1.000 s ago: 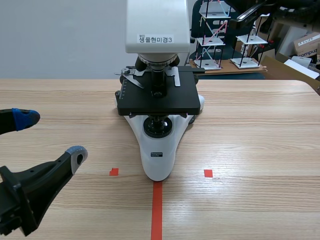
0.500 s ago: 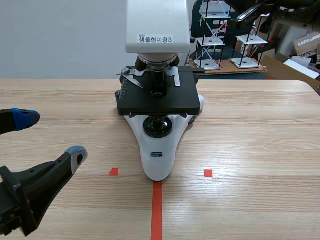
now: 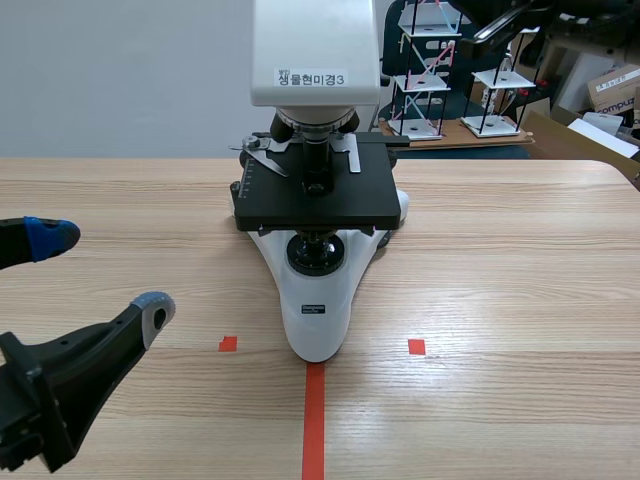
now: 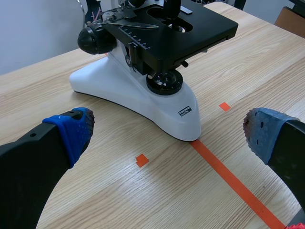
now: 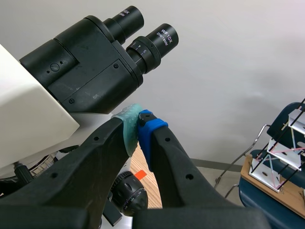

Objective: Point at the eyepiece

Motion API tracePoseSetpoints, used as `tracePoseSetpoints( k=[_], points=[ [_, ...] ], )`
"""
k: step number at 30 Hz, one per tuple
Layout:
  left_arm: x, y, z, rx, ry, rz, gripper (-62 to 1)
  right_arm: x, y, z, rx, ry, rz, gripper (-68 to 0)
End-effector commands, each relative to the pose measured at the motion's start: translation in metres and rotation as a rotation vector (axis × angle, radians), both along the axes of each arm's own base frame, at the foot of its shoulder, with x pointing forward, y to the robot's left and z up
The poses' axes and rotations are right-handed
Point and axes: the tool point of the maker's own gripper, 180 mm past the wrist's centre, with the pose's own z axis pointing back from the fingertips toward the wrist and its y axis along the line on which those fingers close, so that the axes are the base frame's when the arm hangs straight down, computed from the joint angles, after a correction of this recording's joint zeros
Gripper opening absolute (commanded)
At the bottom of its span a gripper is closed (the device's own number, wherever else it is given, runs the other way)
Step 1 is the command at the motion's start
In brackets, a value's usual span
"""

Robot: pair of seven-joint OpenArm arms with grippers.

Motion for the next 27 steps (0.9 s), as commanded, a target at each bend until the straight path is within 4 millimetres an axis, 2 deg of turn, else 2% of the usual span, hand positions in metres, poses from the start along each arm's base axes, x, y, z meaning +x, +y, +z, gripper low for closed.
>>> tracePoseSetpoints(
  k=[1, 27],
  points=[
    [-0.0001, -0.0044, 0.0074, -0.024, -0.02, -0.009, 1.4, -0.0021, 0.0013, 0.02, 0.018, -0.059, 0.011, -67.1],
    [0.0002, -0.0043, 0.0061, -0.018, -0.014, -0.009, 1.4, -0.0023, 0.0013, 0.0205, 0.02, -0.061, 0.012, -67.1]
  ],
)
